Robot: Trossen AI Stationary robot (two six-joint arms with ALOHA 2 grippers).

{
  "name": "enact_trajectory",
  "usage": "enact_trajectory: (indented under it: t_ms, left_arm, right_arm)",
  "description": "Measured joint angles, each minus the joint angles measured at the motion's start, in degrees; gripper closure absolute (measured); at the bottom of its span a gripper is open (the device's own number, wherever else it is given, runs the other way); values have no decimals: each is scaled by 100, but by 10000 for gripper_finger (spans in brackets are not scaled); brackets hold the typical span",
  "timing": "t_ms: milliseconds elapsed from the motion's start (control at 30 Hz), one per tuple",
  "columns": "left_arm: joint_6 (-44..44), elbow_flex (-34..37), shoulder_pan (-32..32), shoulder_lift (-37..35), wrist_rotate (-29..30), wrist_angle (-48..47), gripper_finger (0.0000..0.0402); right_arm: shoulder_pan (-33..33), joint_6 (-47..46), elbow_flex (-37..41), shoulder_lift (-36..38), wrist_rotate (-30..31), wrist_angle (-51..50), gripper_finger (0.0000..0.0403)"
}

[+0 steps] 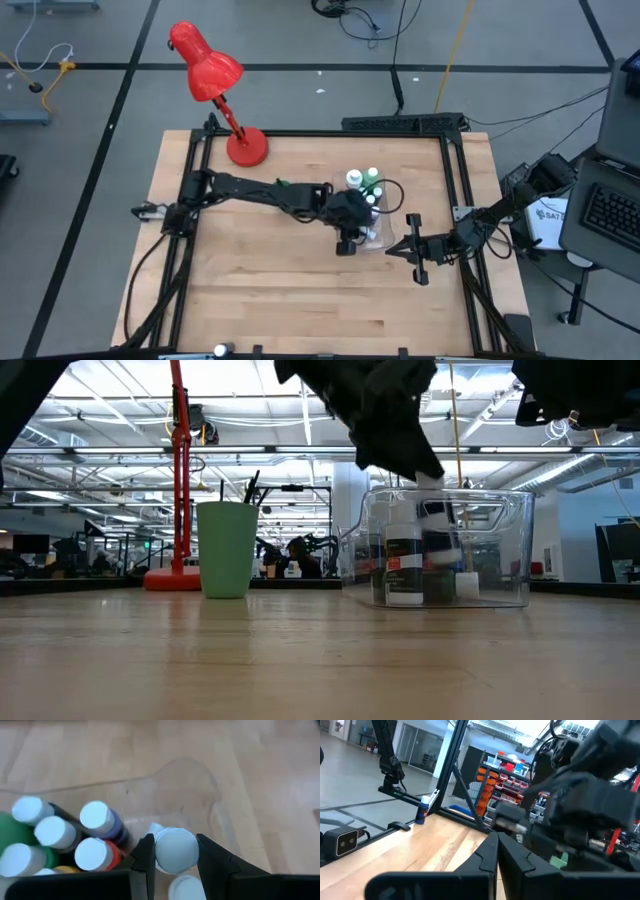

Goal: Pick & Place Paint Supplies
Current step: Put the small white paint bottle into the transparent bin

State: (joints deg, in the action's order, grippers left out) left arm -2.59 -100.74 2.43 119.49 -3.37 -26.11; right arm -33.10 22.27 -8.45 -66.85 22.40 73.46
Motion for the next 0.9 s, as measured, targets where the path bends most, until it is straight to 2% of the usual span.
enact_trajectory:
  t_ms: [400,767,900]
  left_arm:
    - [38,230,10,130,-17,-96,302]
    - [153,571,-54,121,-156,551,302]
    - [158,571,-68,121,-178,503,278]
  right_arm:
    - [0,-11,0,1,1,-44,399]
    - [0,-14,0,1,0,-44,399]
    - [0,-14,0,1,-1,-45,399]
